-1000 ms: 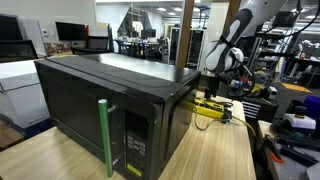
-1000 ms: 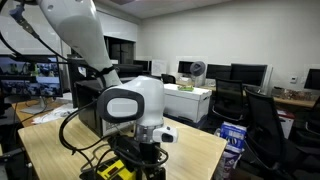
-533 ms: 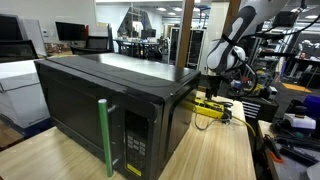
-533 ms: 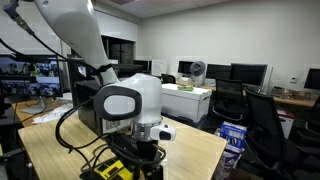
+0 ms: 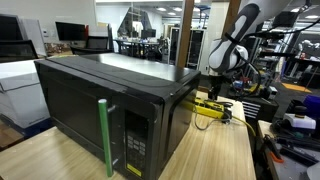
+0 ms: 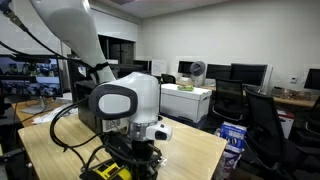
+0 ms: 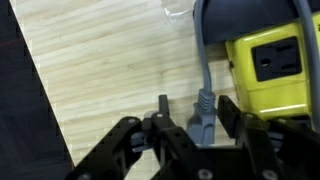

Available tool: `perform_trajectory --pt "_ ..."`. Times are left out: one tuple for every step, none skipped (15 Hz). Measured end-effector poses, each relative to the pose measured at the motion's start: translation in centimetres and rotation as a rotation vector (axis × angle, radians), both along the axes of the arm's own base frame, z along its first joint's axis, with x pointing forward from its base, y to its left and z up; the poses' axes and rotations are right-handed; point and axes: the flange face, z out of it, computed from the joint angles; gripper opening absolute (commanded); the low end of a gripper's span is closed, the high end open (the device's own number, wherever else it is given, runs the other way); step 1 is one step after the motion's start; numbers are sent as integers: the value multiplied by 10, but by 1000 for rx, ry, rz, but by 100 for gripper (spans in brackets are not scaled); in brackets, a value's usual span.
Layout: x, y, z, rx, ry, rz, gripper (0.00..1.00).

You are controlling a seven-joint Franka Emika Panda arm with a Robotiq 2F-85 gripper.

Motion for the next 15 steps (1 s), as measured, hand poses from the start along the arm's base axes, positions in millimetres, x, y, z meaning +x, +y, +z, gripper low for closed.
perform_trajectory --pt "-1 1 -1 1 1 0 18" --pt "-1 1 -1 2 2 0 12" --pt "-1 1 -1 2 2 0 5" --pt "-1 1 -1 2 2 1 2" --pt "0 2 -1 2 0 4 2" --pt "1 3 -1 3 -2 10 5" --pt "2 4 -1 3 -4 14 5" --pt "4 5 -1 4 -5 17 5" --pt "5 7 -1 5 -4 21 5" --pt "5 7 -1 7 2 29 5" --pt "6 8 0 7 11 42 5" --pt "8 9 4 10 27 57 5" --pt "11 9 8 12 43 71 5" --pt "14 10 15 16 63 84 5" --pt "19 10 23 18 82 98 5"
